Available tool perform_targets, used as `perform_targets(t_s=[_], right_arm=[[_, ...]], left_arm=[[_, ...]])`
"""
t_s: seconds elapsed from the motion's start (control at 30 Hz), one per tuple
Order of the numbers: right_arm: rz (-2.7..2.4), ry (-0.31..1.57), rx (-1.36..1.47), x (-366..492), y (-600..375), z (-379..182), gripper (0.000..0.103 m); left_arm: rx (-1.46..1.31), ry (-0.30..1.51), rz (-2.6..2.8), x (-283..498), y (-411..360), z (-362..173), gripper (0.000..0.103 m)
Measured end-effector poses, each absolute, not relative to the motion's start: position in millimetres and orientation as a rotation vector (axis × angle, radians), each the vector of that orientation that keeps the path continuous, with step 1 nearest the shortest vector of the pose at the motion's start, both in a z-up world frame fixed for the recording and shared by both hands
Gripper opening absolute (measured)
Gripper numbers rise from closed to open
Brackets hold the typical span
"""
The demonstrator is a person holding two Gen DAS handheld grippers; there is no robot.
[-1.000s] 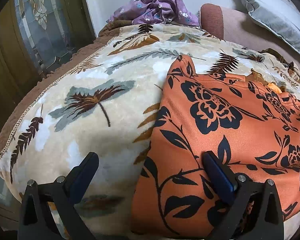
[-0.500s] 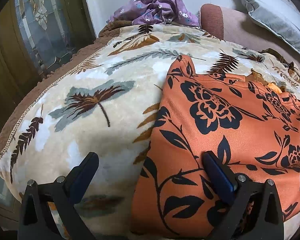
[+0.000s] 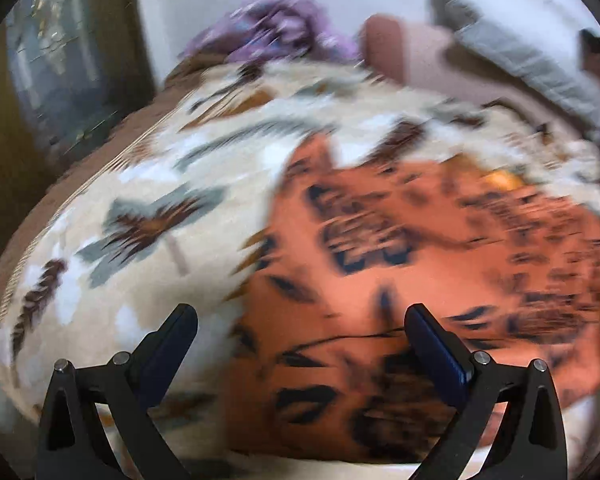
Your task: Fold small clothes
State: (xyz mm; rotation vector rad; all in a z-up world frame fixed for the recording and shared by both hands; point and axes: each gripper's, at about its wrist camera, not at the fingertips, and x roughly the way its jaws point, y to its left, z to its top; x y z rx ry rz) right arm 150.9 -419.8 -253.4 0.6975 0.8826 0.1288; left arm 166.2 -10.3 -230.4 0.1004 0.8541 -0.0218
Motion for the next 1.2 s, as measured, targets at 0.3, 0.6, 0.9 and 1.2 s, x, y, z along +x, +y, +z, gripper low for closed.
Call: perform_targets(t_s=[0.3, 0.6, 0.9, 1.2], right_arm=[[0.044, 0.818, 1.109, 74.6, -467.6, -303.1, 0.082], [-0.098, 0.784, 1.140, 129.3, -471.7, -333.9, 0.022], [0.009, 0.648, 0.660, 155.6, -351.7, -203.8, 0.018], [0.241, 0.803, 0.452, 192.1, -163.0, -187.6, 0.017]], left_arm=[[0.184, 0.922, -0.156, 164.2, -53.3, -244.0, 0.103], [0.135, 0.918, -0.130, 173.8, -36.9, -235.0, 0.103], [-0.062, 0.849, 0.133, 194.7, 63.8, -202.8, 0.103], [-0.225, 0.829, 0.324, 184.0, 158.7, -188.7, 0.103]])
